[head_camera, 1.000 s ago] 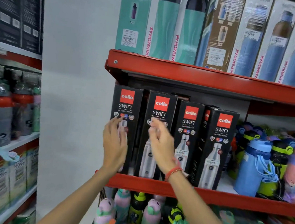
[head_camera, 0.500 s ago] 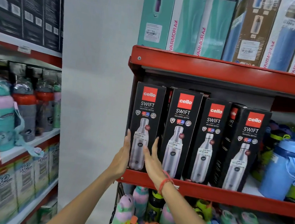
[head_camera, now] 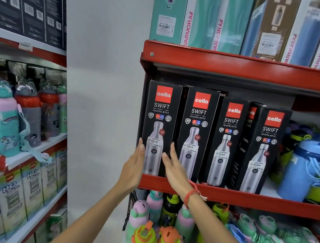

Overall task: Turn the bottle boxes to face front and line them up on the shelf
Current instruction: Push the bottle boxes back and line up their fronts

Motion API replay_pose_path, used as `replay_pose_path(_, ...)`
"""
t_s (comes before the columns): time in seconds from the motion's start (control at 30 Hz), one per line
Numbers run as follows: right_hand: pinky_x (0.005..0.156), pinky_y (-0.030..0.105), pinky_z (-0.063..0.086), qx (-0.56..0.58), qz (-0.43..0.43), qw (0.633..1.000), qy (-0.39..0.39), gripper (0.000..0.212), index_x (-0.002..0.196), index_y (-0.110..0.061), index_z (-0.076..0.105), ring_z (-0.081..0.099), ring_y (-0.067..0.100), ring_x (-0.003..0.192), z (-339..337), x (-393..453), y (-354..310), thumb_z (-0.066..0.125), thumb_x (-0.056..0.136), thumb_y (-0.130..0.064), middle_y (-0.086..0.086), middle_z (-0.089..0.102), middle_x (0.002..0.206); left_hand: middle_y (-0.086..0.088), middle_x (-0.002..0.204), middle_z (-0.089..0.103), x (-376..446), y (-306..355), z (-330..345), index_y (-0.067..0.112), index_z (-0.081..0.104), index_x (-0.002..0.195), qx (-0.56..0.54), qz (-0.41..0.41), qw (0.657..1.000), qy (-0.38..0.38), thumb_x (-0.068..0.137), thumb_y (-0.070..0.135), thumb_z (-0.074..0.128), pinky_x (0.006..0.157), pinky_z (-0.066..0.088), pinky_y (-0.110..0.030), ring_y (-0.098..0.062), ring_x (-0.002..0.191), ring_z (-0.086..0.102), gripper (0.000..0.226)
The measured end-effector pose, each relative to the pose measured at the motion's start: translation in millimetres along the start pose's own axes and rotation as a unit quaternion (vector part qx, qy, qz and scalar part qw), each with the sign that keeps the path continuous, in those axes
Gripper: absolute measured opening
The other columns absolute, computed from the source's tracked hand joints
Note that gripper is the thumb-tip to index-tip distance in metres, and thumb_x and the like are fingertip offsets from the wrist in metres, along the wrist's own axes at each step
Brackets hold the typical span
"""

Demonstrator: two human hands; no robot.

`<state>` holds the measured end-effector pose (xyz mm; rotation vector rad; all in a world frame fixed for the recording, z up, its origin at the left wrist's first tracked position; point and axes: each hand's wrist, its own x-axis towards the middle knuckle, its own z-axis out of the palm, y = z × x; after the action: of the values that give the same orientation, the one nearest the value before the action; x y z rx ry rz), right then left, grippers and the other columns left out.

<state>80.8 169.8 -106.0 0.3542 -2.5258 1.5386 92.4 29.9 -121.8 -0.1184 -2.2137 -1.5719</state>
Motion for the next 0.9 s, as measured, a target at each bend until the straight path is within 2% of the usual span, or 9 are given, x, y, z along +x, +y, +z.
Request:
replay_pose_path(0.1,0.091,0.041,0.051,-0.002,-0.054,0.979,0.199,0.040,0.137,-0.028,0.050,0.065,0.023,0.104,-13,-7,5,0.042,0.099,-0.036,0.005,0.068,0.119,-0.001,0.132,0.055,-18,5,17,0.025,0.051,0.133,0.032,0.062,0.989,0.133,0.096,0.055,0.019,0.105,0.039,-0.034,-0.007,0.118,0.047,0.058)
replay_pose_path(0.2,0.103,0.042,0.042,-0.009,-0.048,0.951,0.305,0.038,0.133,-0.018,0.052,0.051,0.023,0.121,-33,-10,20,0.046,0.097,-0.029,0.006,0.053,0.131,0.004,0.120,0.060,-29,17,39,0.025,0.055,0.126,0.007,0.119,0.987,0.103,0.101,0.040,0.029,0.096,0.043,-0.022,-0.007,0.110,0.056,0.039)
replay_pose_path(0.33,0.113,0.042,0.027,-0.016,0.034,0.973,0.226,0.054,0.148,-0.019,0.030,0.031,0.027,0.139,-49,-5,46,0.045,0.098,-0.034,0.010,0.033,0.152,0.004,0.154,0.035,-28,25,77,0.024,0.028,0.149,0.021,0.064,0.996,-0.060,0.096,0.056,0.022,0.110,0.020,-0.022,-0.007,0.139,0.031,0.063)
replay_pose_path(0.43,0.102,0.035,0.035,0.012,0.042,0.991,0.127,0.063,0.153,-0.031,0.009,0.048,0.027,0.128,-56,-5,57,0.041,0.099,-0.037,0.009,0.039,0.150,0.003,0.162,0.014,-25,27,96,0.031,0.003,0.153,0.023,0.008,0.995,-0.099,0.087,0.070,0.013,0.117,0.013,-0.035,-0.016,0.148,0.015,0.077)
replay_pose_path(0.53,0.065,0.029,0.045,-0.012,0.041,0.998,0.055,0.068,0.145,-0.053,-0.013,0.059,0.017,0.065,-62,-7,60,0.036,0.098,-0.044,0.005,0.061,0.110,-0.001,0.160,0.024,-24,31,100,0.040,-0.009,0.150,0.028,-0.019,0.995,-0.098,0.083,0.072,0.006,0.115,0.023,-0.043,-0.027,0.144,0.029,0.075)
replay_pose_path(0.63,0.051,0.024,0.035,-0.060,0.037,0.997,0.037,0.069,0.140,-0.056,-0.020,0.046,0.009,0.049,-67,-8,62,0.033,0.096,-0.050,-0.001,0.057,0.071,-0.003,0.155,0.036,-26,35,96,0.046,-0.008,0.148,0.065,-0.026,0.994,-0.083,0.081,0.074,0.000,0.110,0.030,-0.043,-0.030,0.136,0.043,0.073)
replay_pose_path(0.73,0.044,0.019,0.030,-0.081,0.012,0.996,0.027,0.071,0.142,-0.054,-0.020,0.040,0.001,0.035,-71,-12,67,0.033,0.096,-0.051,-0.007,0.044,0.056,-0.002,0.155,0.035,-28,34,91,0.046,-0.001,0.149,0.076,-0.020,0.994,-0.082,0.086,0.071,0.001,0.099,0.031,-0.031,-0.027,0.131,0.048,0.068)
replay_pose_path(0.83,0.057,0.029,0.043,-0.075,0.002,0.997,0.009,0.071,0.145,-0.050,-0.016,0.061,0.010,0.054,-76,-13,65,0.036,0.097,-0.048,0.005,0.066,0.078,0.003,0.142,0.053,-28,34,90,0.043,0.003,0.150,0.079,-0.016,0.993,-0.083,0.088,0.069,0.003,0.086,0.030,-0.019,0.001,0.098,0.055,0.067)
replay_pose_path(0.9,0.082,0.041,0.051,-0.066,0.000,0.998,0.006,0.069,0.147,-0.049,-0.011,0.065,0.036,0.100,-82,-11,64,0.038,0.098,-0.044,0.022,0.060,0.128,0.013,0.089,0.065,-29,38,92,0.039,0.007,0.151,0.103,-0.018,0.992,-0.071,0.087,0.070,0.004,0.067,0.033,-0.003,0.010,0.065,0.046,0.072)
